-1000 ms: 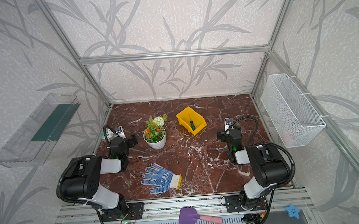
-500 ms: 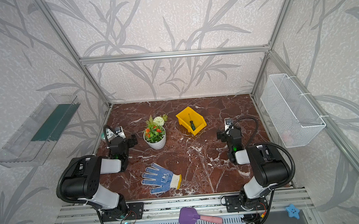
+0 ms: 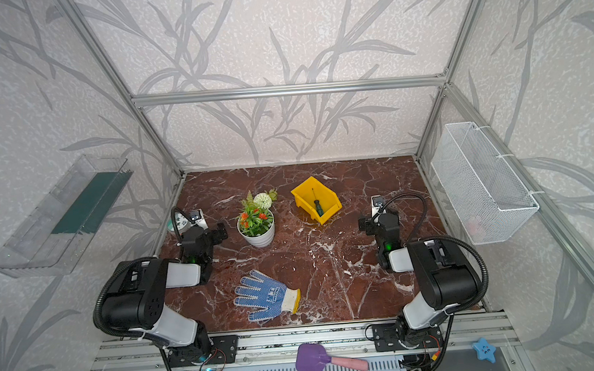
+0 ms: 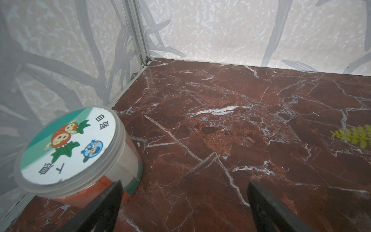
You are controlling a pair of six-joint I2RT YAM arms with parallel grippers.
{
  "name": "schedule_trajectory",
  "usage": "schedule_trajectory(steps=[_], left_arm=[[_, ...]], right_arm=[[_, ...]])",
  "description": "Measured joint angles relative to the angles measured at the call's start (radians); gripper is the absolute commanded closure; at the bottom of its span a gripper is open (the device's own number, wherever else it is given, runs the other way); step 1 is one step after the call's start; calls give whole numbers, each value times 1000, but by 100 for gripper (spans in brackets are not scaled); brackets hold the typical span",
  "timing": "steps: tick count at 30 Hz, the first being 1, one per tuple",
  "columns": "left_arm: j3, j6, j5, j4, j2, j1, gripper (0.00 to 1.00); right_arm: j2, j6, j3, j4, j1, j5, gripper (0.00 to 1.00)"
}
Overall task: Put the screwdriver in the bin
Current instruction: Reset both arms
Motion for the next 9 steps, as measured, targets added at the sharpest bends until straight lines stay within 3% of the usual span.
schedule_trajectory(steps=[9], left_arm=[[0, 0, 0, 0, 0, 0, 1]], right_arm=[[0, 0, -2, 2, 0, 1, 1]])
